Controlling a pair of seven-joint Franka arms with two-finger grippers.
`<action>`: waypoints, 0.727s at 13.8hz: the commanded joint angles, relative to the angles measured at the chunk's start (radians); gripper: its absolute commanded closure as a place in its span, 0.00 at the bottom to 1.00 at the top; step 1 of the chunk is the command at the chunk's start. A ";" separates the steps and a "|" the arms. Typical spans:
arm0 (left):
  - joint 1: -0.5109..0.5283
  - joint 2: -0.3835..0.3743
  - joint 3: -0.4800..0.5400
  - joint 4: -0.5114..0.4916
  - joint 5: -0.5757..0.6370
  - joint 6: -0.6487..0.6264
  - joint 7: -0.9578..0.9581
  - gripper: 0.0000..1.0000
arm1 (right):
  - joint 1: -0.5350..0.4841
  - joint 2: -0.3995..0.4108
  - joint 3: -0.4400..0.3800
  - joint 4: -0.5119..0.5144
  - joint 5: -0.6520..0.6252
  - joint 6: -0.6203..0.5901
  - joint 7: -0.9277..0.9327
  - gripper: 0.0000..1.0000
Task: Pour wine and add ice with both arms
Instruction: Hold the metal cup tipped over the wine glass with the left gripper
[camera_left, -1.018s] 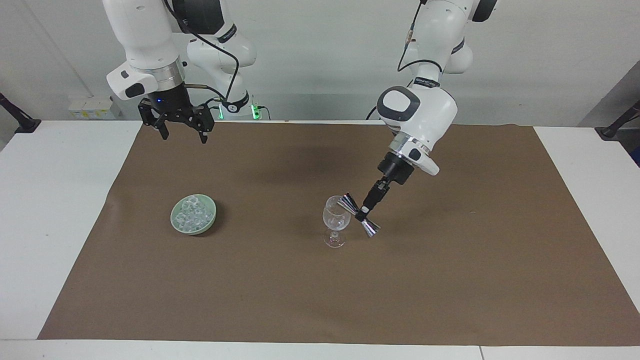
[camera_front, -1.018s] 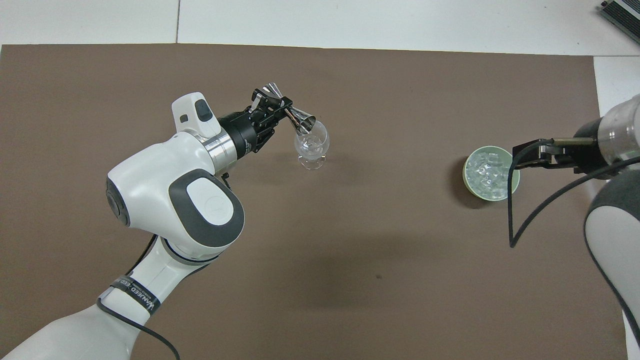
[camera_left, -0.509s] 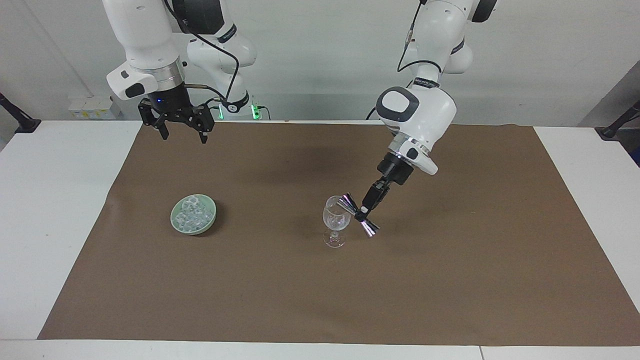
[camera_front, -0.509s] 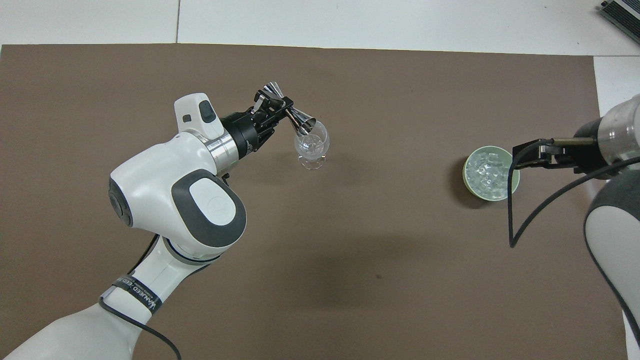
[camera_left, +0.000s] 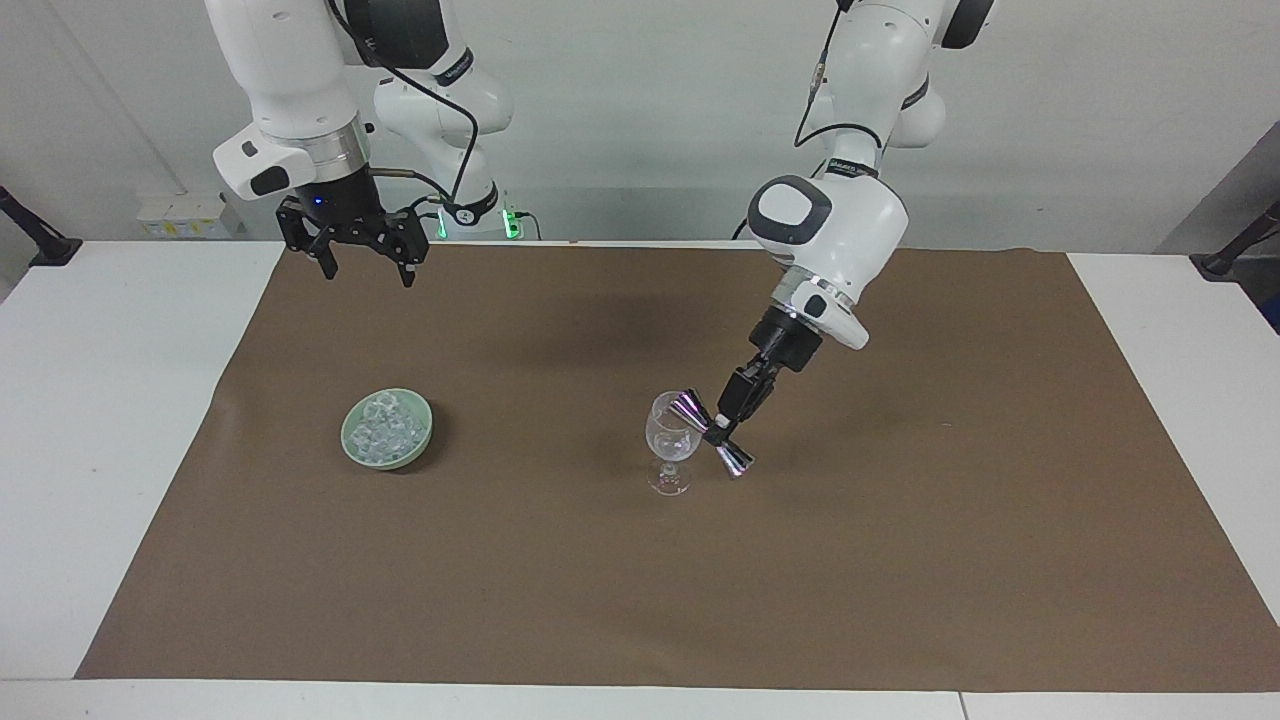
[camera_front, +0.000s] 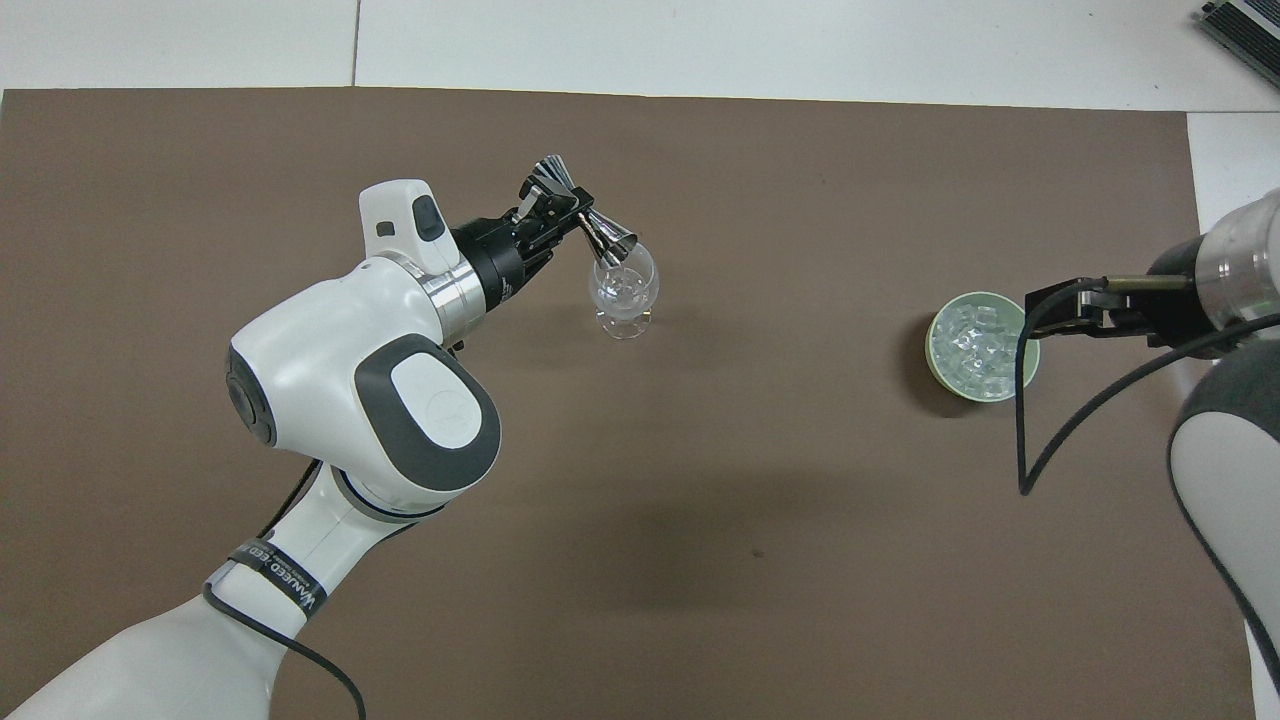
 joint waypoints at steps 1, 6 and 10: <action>-0.024 0.017 0.016 0.025 0.017 0.025 0.045 1.00 | 0.000 -0.023 -0.005 -0.027 0.013 0.006 -0.019 0.00; -0.035 0.019 0.016 0.027 0.032 0.028 0.064 1.00 | 0.000 -0.023 -0.005 -0.027 0.013 0.006 -0.019 0.00; -0.035 0.019 0.016 0.027 0.042 0.027 0.100 1.00 | 0.000 -0.023 -0.005 -0.027 0.013 0.006 -0.019 0.00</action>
